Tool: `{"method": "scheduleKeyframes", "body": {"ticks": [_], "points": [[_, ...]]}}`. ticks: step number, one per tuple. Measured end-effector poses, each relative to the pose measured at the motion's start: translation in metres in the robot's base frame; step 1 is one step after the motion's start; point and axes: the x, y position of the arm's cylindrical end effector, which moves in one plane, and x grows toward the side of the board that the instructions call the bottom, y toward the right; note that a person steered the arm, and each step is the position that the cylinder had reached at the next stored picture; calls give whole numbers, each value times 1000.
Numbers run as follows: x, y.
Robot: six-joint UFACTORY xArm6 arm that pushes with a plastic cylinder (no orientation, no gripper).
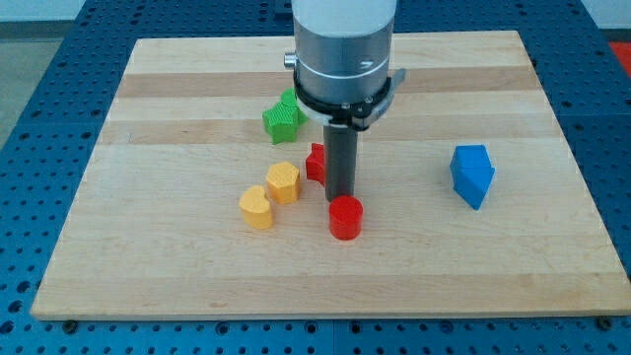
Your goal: Slide the red circle to the bottom center
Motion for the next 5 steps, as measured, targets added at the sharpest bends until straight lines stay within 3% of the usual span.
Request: {"method": "scheduleKeyframes", "body": {"ticks": [3, 5], "points": [[48, 0], [37, 2]]}}
